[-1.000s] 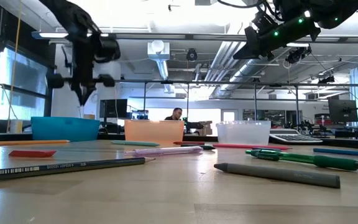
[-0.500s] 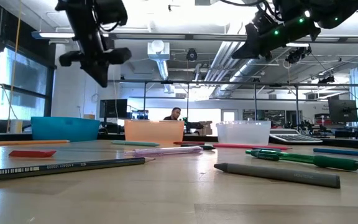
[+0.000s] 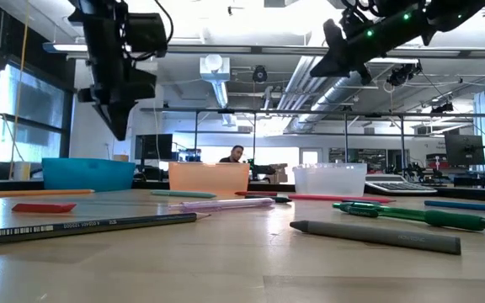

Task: Sort crayons/erasers/pens/pencils in bins
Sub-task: Put the yellow pencil into the yellow bin

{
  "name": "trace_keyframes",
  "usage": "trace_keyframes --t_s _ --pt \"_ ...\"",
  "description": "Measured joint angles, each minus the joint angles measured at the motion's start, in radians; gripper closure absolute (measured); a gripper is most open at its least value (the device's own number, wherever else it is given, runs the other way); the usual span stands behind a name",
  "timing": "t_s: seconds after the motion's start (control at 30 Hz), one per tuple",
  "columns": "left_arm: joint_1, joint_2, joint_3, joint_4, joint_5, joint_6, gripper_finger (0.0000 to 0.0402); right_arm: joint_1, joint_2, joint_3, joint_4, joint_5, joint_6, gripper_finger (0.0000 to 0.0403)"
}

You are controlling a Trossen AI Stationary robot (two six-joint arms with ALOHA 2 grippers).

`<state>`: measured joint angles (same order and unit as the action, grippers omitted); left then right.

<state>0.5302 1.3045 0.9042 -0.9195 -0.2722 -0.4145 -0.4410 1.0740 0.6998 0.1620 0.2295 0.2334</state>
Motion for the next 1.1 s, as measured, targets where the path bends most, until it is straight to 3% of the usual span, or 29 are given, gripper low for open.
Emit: trace_keyframes --t_s 0.13,0.27,0.37,0.57,0.73,0.9,1.1 --pt "0.001 0.0 -0.012 0.076 0.082 0.124 0.0401 0.013 0.0 0.0 -0.01 0.003 0.087 0.0403" --pt "-0.02 0.0 -0.012 0.084 0.085 0.147 0.0401 0.012 0.0 0.0 -0.051 -0.002 0.083 0.0403" --pt "-0.045 0.0 -0.012 0.083 0.077 0.097 0.0401 0.012 0.0 0.0 -0.094 -0.003 0.052 0.0403" --pt "-0.112 0.0 -0.012 0.141 0.021 0.004 0.0401 0.012 0.0 0.0 -0.135 -0.042 -0.203 0.0403" --pt "-0.14 0.0 -0.012 0.137 0.06 -0.024 0.0401 0.012 0.0 -0.005 -0.186 -0.091 -0.206 0.0403" --pt "-0.168 0.0 -0.012 0.132 0.053 -0.029 0.0401 0.023 0.0 -0.03 -0.197 -0.093 -0.105 0.0403" --pt "-0.174 0.0 -0.012 0.09 0.036 -0.136 0.0401 0.039 0.0 -0.03 -0.196 -0.109 -0.164 0.0403"
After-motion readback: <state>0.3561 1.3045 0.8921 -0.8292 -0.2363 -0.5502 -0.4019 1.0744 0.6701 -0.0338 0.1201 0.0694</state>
